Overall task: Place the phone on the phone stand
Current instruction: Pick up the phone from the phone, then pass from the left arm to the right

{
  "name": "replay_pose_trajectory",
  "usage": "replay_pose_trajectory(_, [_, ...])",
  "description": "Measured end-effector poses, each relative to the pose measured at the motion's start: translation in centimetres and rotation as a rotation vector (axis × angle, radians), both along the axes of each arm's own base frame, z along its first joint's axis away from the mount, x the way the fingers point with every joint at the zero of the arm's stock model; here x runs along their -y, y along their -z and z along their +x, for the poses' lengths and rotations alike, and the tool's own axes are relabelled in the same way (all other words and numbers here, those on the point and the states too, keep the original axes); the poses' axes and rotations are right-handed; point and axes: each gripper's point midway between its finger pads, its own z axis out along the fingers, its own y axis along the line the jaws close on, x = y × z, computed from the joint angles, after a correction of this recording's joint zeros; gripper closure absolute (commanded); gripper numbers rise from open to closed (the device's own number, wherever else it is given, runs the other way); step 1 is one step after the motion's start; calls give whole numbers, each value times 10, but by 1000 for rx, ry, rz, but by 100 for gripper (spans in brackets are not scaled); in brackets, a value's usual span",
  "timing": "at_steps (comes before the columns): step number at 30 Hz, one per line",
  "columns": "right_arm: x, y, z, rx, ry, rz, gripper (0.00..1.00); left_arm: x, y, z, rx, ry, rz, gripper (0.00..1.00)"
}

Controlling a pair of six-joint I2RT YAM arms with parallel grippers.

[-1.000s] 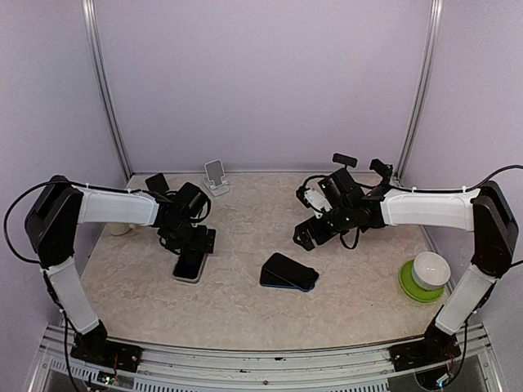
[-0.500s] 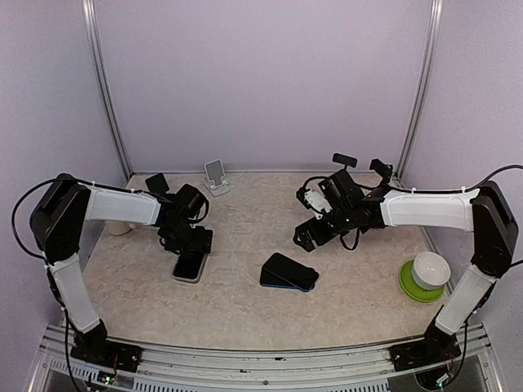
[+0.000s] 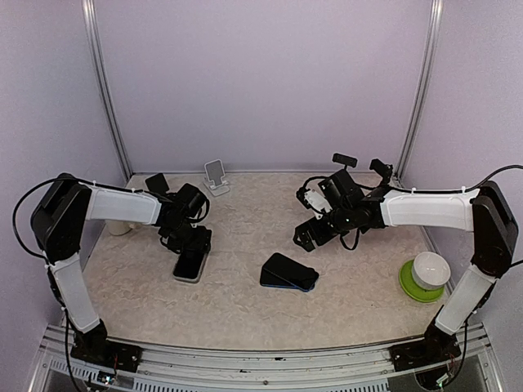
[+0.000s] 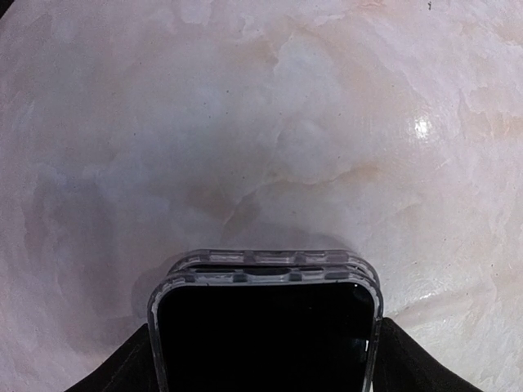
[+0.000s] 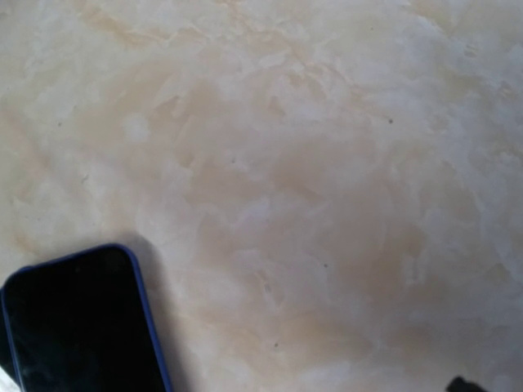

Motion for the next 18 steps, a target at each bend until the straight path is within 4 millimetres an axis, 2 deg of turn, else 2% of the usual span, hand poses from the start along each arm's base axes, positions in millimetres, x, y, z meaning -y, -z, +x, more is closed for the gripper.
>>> replay_pose_trajectory(6, [0, 0, 0, 0, 0, 0, 0, 1, -5, 0, 9, 8, -4, 41])
replay_pose_trajectory(11, [-1, 0, -1, -5, -6, 6, 0, 5, -26, 2, 55, 32, -26, 44])
replay_pose_trajectory(18, [-9, -1, -7, -38, -30, 46, 0, 28, -45, -8, 98, 133, -39, 45])
